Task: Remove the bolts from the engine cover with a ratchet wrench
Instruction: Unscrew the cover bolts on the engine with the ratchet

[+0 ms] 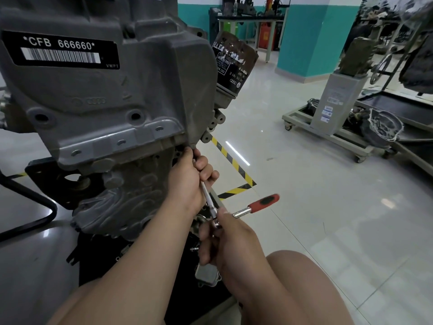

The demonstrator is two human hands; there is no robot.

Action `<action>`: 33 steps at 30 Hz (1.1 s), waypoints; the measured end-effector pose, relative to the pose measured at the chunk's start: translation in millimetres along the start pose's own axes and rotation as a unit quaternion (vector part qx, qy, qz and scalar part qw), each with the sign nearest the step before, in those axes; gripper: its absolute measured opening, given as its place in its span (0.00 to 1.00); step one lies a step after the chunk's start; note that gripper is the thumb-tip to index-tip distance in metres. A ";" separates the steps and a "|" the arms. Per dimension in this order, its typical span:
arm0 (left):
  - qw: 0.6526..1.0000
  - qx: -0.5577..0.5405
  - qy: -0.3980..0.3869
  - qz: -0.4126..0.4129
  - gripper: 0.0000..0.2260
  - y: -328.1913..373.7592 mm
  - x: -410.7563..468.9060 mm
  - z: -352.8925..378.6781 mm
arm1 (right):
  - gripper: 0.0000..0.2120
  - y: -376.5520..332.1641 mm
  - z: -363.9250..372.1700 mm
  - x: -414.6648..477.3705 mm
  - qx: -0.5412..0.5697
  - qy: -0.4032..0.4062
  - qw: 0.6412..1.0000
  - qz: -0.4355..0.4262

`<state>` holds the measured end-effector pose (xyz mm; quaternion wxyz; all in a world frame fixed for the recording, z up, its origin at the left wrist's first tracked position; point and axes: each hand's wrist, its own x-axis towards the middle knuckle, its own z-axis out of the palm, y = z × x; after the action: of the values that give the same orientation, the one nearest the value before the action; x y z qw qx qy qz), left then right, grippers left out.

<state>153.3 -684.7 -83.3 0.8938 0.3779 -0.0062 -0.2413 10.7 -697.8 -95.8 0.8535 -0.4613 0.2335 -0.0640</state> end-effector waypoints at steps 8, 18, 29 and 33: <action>0.999 -0.029 -0.019 -0.027 0.15 4.9 -3.6 0.7 | 0.17 -3.2 6.7 -4.4 0.312 -0.139 0.925 0.170; 0.999 0.012 0.025 -0.015 0.16 3.0 -10.1 8.9 | 0.10 10.7 5.9 1.5 -0.115 0.091 0.985 -0.095; 1.000 0.000 0.016 -0.017 0.16 4.4 -9.0 8.1 | 0.05 14.9 4.5 4.9 -0.131 0.092 0.976 -0.151; 1.000 -0.005 0.009 -0.020 0.16 5.0 -7.9 6.7 | 0.13 2.6 5.0 1.0 0.154 -0.035 0.986 0.046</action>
<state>147.2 -682.7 -73.8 0.8907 0.3759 0.0108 -0.2555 13.6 -692.8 -96.0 0.9239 -0.3156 0.2116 -0.0439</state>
